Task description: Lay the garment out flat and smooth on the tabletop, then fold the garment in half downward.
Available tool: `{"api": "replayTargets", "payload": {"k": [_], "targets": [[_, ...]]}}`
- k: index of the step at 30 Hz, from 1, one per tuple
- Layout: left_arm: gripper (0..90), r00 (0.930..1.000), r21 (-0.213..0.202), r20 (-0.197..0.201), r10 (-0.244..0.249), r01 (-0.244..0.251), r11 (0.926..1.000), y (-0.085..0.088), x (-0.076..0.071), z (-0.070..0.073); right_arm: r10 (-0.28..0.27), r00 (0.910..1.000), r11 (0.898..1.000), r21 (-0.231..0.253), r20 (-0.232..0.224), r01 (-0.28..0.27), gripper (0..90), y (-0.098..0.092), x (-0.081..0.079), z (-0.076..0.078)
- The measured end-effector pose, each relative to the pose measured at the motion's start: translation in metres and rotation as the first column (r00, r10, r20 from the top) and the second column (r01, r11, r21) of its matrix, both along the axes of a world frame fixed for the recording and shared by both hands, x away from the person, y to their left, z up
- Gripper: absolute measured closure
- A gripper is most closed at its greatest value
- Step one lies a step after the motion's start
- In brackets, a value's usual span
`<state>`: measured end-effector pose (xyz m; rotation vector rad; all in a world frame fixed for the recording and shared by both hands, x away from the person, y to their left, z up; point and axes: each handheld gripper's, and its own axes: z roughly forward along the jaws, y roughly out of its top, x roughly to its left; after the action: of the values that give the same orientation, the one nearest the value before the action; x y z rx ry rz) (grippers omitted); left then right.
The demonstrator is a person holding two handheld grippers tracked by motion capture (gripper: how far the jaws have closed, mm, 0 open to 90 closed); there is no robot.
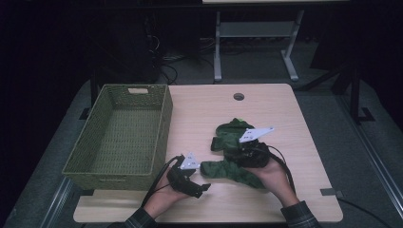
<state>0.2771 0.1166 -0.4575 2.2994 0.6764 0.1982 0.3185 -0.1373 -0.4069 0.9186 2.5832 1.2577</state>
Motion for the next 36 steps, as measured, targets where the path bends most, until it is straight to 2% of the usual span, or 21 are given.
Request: {"api": "replayTargets", "payload": {"k": [4, 8, 12, 13, 17, 18, 21, 23, 26, 29, 31, 34, 36], "targets": [[12.7, 0.9998, 0.033, -0.017, -0.009, 0.009, 0.9994, 0.001, -0.005, -0.009, 0.044, 0.9990, 0.999, -0.016, 0.002, -0.044, 69.2, 0.018, -0.004, -0.006], [12.6, 0.9995, 0.045, 0.030, -0.010, 0.009, 0.9989, 0.000, -0.010, -0.014, 0.081, 0.9967, 0.997, -0.016, -0.008, -0.081, 69.5, 0.035, -0.007, -0.011], [12.5, 0.9973, -0.006, 0.068, -0.028, 0.029, 0.9996, 0.007, -0.011, -0.019, 0.110, 0.9936, 0.993, -0.035, -0.025, -0.111, 69.6, 0.051, -0.009, -0.017], [12.6, 0.9973, -0.015, 0.067, -0.029, 0.031, 0.9994, 0.009, -0.012, -0.020, 0.114, 0.9931, 0.992, -0.043, -0.028, -0.115, 69.8, 0.054, -0.009, -0.019], [12.7, 0.9971, -0.013, 0.070, -0.031, 0.032, 0.9994, 0.011, -0.013, -0.020, 0.114, 0.9927, 0.992, -0.058, -0.039, -0.116, 70.5, 0.063, -0.007, -0.026], [12.7, 0.9971, -0.013, 0.070, -0.030, 0.031, 0.9994, 0.011, -0.013, -0.020, 0.120, 0.9924, 0.990, -0.073, -0.029, -0.122, 70.5, 0.065, -0.006, -0.028], [12.7, 0.9971, -0.012, 0.069, -0.031, 0.032, 0.9994, 0.011, -0.013, -0.020, 0.123, 0.9915, 0.988, -0.088, -0.045, -0.126, 69.8, 0.069, -0.004, -0.035], [12.7, 0.9971, -0.013, 0.069, -0.031, 0.032, 0.9994, 0.011, -0.013, -0.020, 0.113, 0.9909, 0.988, -0.092, -0.072, -0.120, 68.3, 0.072, -0.006, -0.039], [12.7, 0.9972, -0.014, 0.068, -0.030, 0.031, 0.9994, 0.011, -0.013, -0.020, 0.125, 0.9900, 0.985, -0.110, -0.066, -0.131, 66.9, 0.075, -0.009, -0.044], [12.6, 0.9972, -0.012, 0.069, -0.031, 0.032, 0.9994, 0.011, -0.013, -0.020, 0.138, 0.9896, 0.977, -0.159, -0.041, -0.143, 66.7, 0.080, -0.012, -0.049], [12.6, 0.9972, -0.015, 0.069, -0.029, 0.030, 0.9994, 0.011, -0.013, -0.020, 0.139, 0.9901, 0.970, -0.200, -0.015, -0.140, 71.7, 0.084, -0.014, -0.053], [12.6, 0.9971, -0.012, 0.070, -0.030, 0.031, 0.9994, 0.011, -0.013, -0.020, 0.137, 0.9904, 0.966, -0.224, 0.020, -0.129, 79.3, 0.085, -0.016, -0.053], [12.6, 0.9971, -0.012, 0.070, -0.030, 0.031, 0.9994, 0.011, -0.013, -0.020, 0.127, 0.9918, 0.970, -0.209, 0.013, -0.122, 81.8, 0.085, -0.017, -0.053]]}}
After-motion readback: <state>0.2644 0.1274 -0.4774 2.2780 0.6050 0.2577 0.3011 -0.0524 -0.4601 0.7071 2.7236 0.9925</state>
